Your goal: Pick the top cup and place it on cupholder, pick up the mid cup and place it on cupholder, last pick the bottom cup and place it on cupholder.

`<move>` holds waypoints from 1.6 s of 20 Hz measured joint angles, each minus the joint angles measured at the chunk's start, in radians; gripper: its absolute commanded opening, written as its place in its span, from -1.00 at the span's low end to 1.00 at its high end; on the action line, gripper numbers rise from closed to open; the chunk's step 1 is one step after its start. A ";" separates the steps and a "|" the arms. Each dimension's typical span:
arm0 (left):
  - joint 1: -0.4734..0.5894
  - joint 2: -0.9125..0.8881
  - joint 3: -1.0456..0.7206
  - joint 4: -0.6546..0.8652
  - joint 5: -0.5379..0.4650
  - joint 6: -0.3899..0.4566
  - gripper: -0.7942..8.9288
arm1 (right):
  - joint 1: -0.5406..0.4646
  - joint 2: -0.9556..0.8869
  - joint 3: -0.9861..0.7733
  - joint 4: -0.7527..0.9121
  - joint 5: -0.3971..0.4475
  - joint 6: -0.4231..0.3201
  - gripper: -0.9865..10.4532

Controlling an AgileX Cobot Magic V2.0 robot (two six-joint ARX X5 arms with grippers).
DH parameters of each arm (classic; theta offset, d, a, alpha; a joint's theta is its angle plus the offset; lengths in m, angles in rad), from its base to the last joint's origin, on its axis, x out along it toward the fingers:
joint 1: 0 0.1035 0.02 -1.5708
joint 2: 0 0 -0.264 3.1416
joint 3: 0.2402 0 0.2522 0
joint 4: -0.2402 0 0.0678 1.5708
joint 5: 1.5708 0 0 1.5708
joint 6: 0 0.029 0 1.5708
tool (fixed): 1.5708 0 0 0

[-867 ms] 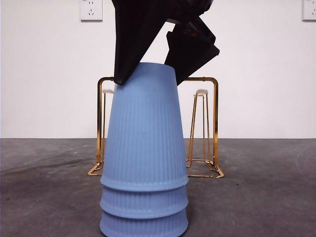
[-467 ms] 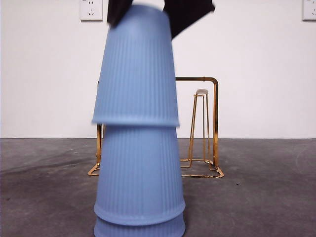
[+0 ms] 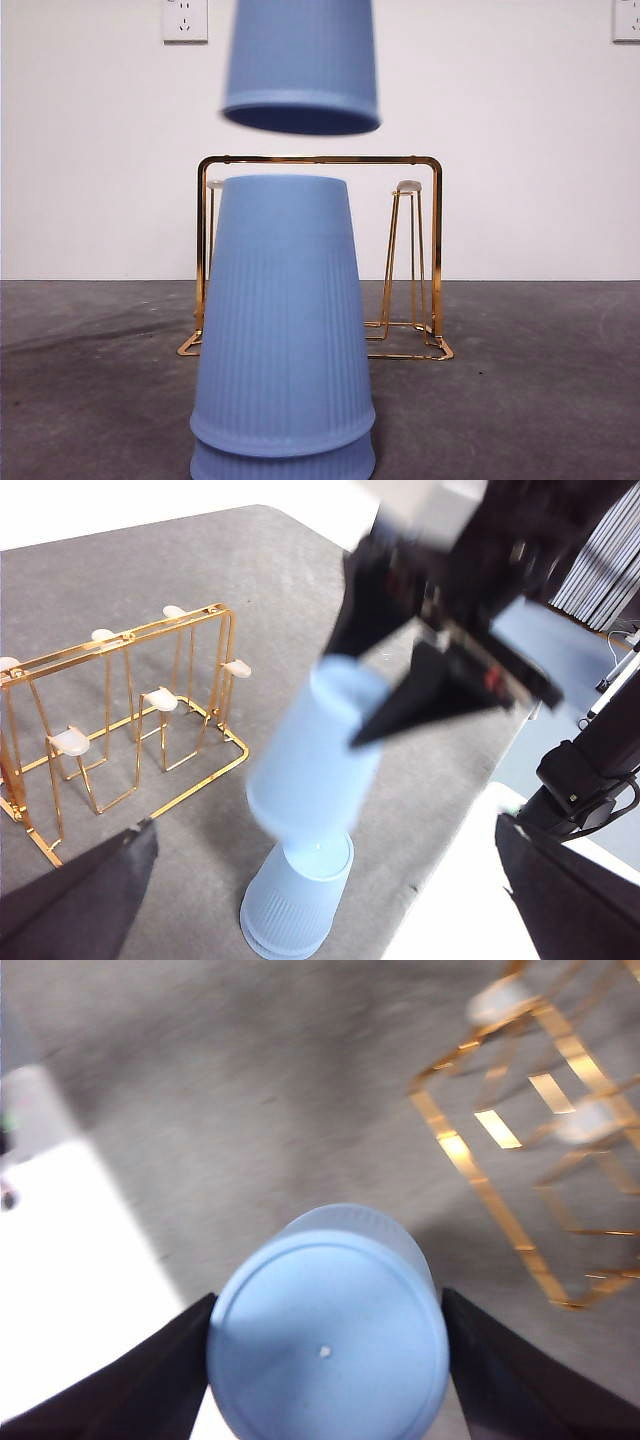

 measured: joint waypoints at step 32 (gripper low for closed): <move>0.000 0.000 0.000 0.002 0.000 0.000 0.25 | -0.384 0.193 -0.082 0.196 -0.001 -0.039 -0.36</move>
